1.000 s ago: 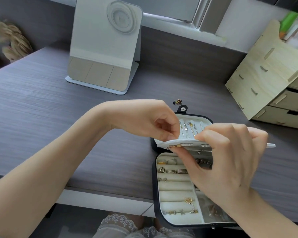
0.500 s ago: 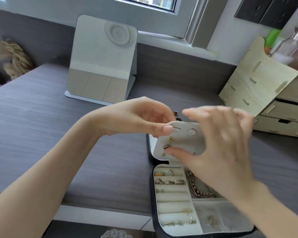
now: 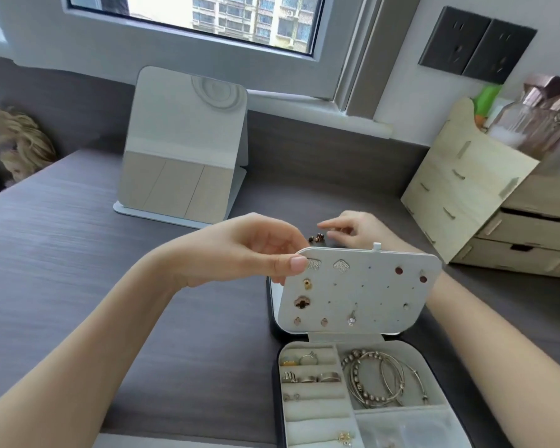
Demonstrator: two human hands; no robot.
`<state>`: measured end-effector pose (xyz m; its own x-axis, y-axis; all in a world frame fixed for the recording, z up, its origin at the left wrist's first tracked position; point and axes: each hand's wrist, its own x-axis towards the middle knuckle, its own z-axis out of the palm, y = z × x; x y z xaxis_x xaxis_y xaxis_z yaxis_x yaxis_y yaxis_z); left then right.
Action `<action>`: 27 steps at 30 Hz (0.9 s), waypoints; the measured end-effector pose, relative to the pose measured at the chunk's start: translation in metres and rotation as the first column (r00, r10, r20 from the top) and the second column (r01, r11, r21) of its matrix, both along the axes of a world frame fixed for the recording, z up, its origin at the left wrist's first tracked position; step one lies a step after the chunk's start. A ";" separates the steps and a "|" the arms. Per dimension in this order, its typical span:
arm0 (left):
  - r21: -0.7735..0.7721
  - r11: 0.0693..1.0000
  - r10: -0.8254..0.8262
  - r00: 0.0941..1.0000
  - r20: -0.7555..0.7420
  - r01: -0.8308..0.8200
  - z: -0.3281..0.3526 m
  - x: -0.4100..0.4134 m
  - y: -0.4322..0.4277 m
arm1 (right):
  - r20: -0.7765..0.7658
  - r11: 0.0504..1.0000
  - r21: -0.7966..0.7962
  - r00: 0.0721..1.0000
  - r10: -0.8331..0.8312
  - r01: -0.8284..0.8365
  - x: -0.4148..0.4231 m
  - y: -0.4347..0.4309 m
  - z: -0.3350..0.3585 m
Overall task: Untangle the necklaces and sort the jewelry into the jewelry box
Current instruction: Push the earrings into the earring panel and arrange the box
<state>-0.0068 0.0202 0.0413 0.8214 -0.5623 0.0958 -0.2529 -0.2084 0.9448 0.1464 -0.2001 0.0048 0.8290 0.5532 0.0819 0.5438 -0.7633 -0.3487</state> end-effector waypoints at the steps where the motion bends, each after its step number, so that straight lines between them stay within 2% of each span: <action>1: 0.000 1.000 0.007 1.000 0.006 -0.007 0.000 0.000 -0.001 | 0.019 0.999 -0.032 1.000 0.010 -0.009 0.003 0.003 -0.004; 4: -0.007 0.999 0.034 0.999 0.014 -0.034 -0.002 0.001 -0.003 | 0.073 0.989 -0.140 0.995 0.064 -0.054 0.008 0.008 -0.011; 7: -0.010 0.999 0.049 0.999 0.012 -0.049 -0.004 0.002 -0.004 | 0.124 0.989 -0.136 0.989 0.080 -0.063 0.008 0.010 -0.014; 13: -0.034 0.991 0.133 0.991 0.006 -0.133 -0.007 0.004 -0.006 | 0.164 0.984 -0.151 0.984 -0.064 0.089 0.012 0.003 -0.016; 15: -0.055 0.980 0.191 0.982 0.002 -0.190 -0.009 0.006 -0.008 | 0.199 0.981 -0.028 0.963 -0.181 0.190 0.010 -0.005 -0.010; 17: -0.079 0.961 0.265 0.964 -0.004 -0.265 -0.012 0.009 -0.009 | 0.209 0.933 0.242 0.925 -0.316 0.264 0.003 -0.016 0.003; 18: -0.078 0.951 0.301 0.954 -0.002 -0.300 -0.012 0.010 -0.009 | 0.188 0.880 0.392 0.913 -0.362 0.269 -0.004 -0.021 0.013; 20: -0.061 0.939 0.338 0.941 0.010 -0.337 -0.013 0.011 -0.011 | 0.163 0.765 0.605 0.905 -0.392 0.222 -0.026 -0.025 0.037; 22: -0.038 0.936 0.350 0.936 0.025 -0.349 -0.013 0.009 -0.013 | 0.213 0.725 0.678 0.910 -0.355 0.124 -0.059 -0.019 0.057; 24: -0.026 0.927 0.376 0.926 0.026 -0.375 -0.014 0.008 -0.017 | 0.352 0.769 0.639 0.891 -0.285 -0.006 -0.092 -0.005 0.066; 27: -0.041 0.924 0.380 0.925 -0.011 -0.380 -0.014 0.006 -0.019 | 0.631 0.880 0.436 0.762 -0.149 -0.190 -0.116 0.018 0.054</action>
